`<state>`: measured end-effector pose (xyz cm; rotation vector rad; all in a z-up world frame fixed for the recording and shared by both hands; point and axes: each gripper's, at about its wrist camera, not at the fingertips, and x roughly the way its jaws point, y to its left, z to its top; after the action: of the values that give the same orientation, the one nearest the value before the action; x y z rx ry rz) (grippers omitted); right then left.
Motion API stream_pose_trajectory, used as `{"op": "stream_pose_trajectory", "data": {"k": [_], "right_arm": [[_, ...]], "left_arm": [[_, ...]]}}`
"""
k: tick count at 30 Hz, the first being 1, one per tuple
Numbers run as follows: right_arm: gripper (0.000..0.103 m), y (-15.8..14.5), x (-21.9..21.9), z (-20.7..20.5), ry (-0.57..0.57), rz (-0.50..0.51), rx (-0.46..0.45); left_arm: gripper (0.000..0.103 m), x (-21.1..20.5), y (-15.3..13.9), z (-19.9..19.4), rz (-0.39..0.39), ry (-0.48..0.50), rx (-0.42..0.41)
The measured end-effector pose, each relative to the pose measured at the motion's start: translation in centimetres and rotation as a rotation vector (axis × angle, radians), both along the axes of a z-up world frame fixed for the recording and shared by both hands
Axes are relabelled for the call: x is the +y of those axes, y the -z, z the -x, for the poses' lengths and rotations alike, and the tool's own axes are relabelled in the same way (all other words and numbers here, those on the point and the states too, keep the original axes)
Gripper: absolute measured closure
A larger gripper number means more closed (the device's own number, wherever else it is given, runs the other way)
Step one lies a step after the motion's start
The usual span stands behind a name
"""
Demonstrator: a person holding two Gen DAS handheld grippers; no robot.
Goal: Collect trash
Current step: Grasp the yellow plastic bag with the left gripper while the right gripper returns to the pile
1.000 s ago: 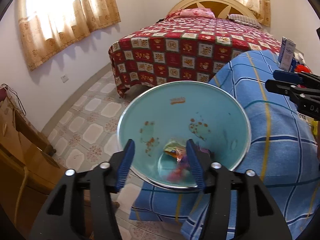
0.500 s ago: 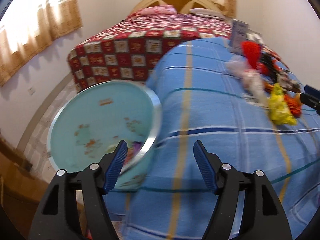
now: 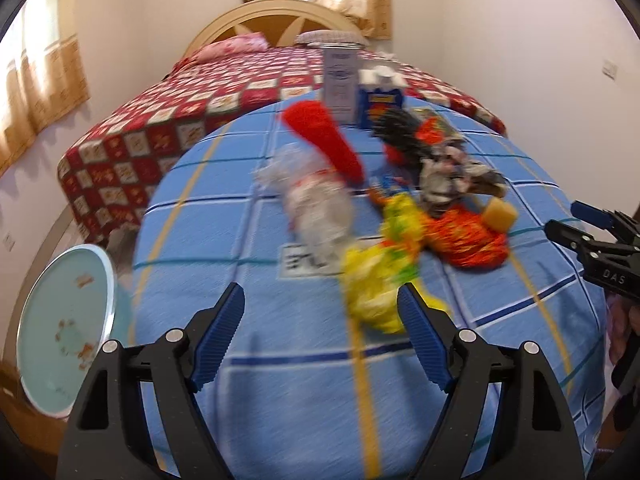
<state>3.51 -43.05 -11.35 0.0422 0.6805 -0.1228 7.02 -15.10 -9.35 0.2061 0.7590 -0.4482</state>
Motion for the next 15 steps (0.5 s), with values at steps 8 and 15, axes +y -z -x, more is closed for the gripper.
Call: {"op": "stream_pose_trajectory", "data": {"k": [8, 15], "right_arm": [[0.024, 0.4, -0.6, -0.4, 0.010, -0.028, -0.008], [0.024, -1.0, -0.2, -1.9, 0.001, -0.049, -0.041]], "left_arm": [[0.044, -2.6, 2.0, -0.6, -0.009, 0.077, 0.065], [0.075, -2.9, 1.3, 0.4, 0.010, 0.160, 0.064]]}}
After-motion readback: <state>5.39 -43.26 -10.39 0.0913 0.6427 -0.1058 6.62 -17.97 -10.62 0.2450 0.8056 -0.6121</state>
